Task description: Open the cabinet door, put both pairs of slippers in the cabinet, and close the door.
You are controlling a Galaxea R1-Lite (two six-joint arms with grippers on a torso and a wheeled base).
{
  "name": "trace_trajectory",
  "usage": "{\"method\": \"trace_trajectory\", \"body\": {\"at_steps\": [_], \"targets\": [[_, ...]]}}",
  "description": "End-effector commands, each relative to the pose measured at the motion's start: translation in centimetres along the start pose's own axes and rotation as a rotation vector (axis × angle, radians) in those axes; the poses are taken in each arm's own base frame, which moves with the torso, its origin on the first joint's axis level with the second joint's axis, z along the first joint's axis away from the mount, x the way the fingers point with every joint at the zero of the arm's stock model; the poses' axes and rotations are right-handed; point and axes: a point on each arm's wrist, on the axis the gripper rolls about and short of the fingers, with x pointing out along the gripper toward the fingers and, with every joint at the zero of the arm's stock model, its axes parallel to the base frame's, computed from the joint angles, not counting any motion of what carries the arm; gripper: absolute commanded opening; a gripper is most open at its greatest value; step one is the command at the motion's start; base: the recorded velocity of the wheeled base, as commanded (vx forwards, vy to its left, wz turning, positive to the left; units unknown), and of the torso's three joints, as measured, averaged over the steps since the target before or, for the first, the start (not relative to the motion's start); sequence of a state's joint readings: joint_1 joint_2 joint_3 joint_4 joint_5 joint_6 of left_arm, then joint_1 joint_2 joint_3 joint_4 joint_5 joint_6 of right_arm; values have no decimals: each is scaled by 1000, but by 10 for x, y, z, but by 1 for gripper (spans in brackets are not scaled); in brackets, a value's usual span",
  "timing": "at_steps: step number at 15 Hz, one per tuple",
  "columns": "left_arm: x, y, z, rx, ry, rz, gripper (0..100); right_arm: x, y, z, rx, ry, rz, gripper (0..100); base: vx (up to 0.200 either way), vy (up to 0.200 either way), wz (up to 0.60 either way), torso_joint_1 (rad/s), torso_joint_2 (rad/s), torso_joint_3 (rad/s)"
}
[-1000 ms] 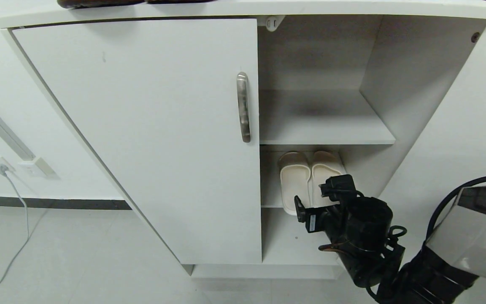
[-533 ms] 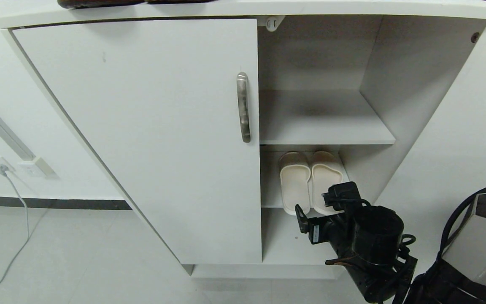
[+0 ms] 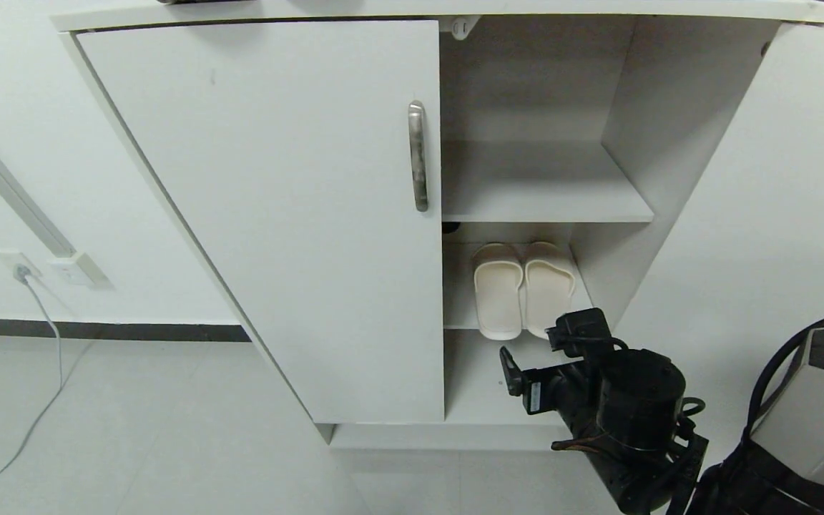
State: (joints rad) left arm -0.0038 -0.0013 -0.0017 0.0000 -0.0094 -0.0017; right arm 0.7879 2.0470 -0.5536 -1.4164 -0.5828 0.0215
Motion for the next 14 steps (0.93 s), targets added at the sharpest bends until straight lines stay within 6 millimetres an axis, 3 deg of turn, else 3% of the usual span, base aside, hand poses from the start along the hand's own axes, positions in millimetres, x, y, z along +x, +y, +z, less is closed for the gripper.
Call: {"method": "trace_trajectory", "body": {"at_steps": [1, 14], "targets": [[0, 0, 0, 0, 1, -1, 0, 0, 0, 0, 2, -3, 1, 100, -200, 0, 0, 2, 2, 2], [0, 0, 0, 2, 1, -1, 0, -1, -1, 4, 7, -13, 2, 100, 0, 0, 0, 0, 0, 0]]}}
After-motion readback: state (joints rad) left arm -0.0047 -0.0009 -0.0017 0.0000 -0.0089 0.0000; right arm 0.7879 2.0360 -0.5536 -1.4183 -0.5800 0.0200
